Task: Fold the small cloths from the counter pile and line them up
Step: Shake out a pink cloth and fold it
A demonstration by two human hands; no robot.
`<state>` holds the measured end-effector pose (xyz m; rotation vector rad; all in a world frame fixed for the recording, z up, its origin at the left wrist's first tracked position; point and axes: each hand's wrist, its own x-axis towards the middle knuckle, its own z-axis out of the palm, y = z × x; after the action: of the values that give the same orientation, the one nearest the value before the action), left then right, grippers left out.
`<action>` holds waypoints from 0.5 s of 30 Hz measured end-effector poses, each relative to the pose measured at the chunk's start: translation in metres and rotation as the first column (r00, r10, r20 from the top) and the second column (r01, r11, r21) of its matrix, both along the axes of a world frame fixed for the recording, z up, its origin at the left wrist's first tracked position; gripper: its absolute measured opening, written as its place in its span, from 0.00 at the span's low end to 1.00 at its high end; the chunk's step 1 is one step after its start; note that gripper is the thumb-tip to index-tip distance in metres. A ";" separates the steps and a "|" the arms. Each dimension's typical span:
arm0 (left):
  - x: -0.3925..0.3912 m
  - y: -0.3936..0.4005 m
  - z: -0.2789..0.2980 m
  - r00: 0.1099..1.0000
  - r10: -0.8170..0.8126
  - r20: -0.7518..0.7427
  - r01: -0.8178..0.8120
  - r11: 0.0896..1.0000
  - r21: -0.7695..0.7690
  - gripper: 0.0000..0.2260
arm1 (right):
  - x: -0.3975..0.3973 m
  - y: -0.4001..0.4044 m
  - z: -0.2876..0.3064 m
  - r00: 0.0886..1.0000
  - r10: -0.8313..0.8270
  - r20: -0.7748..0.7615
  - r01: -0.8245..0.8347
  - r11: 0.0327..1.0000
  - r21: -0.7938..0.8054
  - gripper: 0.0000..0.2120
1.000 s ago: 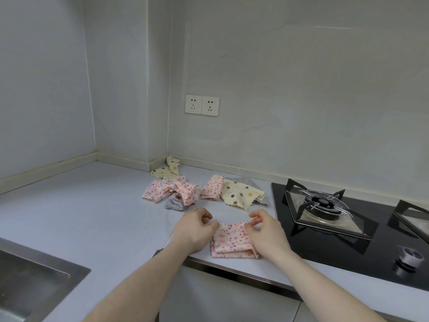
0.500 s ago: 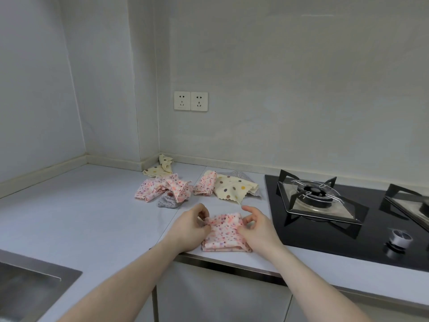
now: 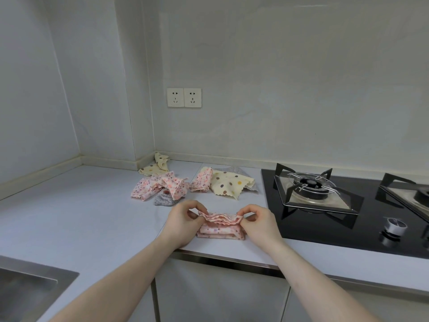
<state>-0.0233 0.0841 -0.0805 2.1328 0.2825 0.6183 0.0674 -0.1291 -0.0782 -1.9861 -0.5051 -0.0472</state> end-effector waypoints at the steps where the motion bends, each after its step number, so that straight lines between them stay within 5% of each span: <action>1: -0.001 -0.001 0.001 1.000 -0.001 -0.002 0.001 1.000 -0.007 0.11 | 0.000 0.000 0.000 1.000 -0.008 0.002 0.008 1.000 -0.001 0.10; 15: 0.002 0.000 -0.002 0.998 0.019 -0.068 -0.014 0.997 0.078 0.11 | -0.002 0.002 -0.004 0.998 -0.014 0.066 0.020 0.995 -0.101 0.16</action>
<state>-0.0217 0.0839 -0.0821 2.2309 0.3187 0.5742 0.0656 -0.1267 -0.0824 -2.0940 -0.5420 -0.0986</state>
